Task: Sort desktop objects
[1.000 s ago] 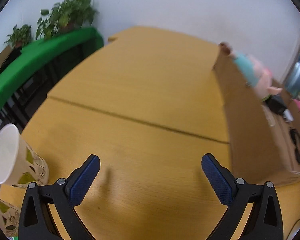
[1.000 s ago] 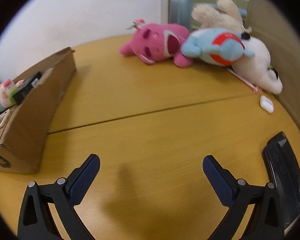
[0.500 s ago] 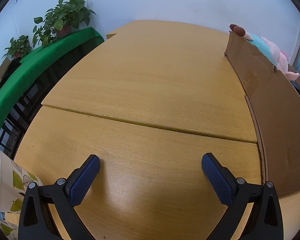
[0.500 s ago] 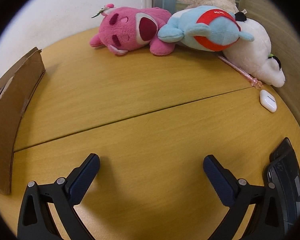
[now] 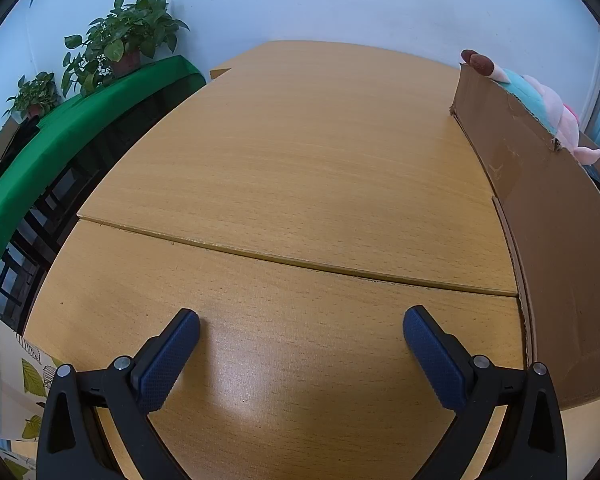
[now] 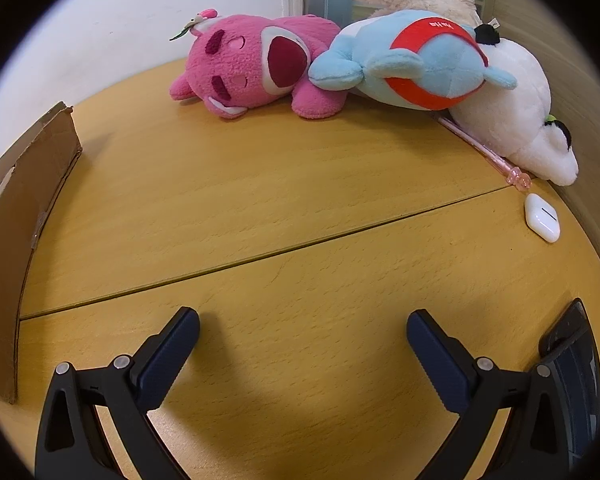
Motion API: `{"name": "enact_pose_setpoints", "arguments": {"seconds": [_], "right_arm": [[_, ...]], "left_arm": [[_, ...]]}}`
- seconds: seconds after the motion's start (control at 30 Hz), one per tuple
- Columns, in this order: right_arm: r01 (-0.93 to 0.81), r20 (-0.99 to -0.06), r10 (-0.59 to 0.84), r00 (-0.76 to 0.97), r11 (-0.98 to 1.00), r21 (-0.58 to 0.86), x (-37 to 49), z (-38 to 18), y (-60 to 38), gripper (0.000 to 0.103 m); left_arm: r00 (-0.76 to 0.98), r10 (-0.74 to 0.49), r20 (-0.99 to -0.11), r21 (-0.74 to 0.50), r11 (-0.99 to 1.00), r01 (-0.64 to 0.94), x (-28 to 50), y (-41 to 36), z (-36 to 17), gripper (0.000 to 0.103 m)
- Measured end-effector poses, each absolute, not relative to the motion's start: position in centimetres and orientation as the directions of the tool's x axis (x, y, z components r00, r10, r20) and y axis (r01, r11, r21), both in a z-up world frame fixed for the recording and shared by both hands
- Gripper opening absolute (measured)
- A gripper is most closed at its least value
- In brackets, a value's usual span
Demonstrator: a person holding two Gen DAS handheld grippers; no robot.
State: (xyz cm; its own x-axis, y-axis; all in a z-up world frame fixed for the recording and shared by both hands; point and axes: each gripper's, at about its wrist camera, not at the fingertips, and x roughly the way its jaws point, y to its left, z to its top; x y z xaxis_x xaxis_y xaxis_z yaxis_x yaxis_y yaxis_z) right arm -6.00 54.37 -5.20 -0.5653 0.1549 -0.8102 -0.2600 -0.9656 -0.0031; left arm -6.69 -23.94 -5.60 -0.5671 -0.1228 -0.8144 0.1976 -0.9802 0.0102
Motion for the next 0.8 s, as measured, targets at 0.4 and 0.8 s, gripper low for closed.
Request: {"name": "enact_pose_setpoints", "arguments": {"seconds": [0.4, 0.8], "right_arm": [[-0.259, -0.812, 0.155, -0.563, -0.966, -0.005, -6.5, -5.1, 54.6, 0.103], [-0.257, -0.811, 0.153, -0.565, -0.966, -0.004, -6.4, -5.2, 54.4, 0.103]], "left_arm": [[-0.569, -0.124, -0.813, 0.009, -0.98, 0.199, -7.6, -24.0, -5.8, 0.103], [-0.568, -0.126, -0.813, 0.009, -0.979, 0.204, -8.0, -24.2, -5.7, 0.103]]}}
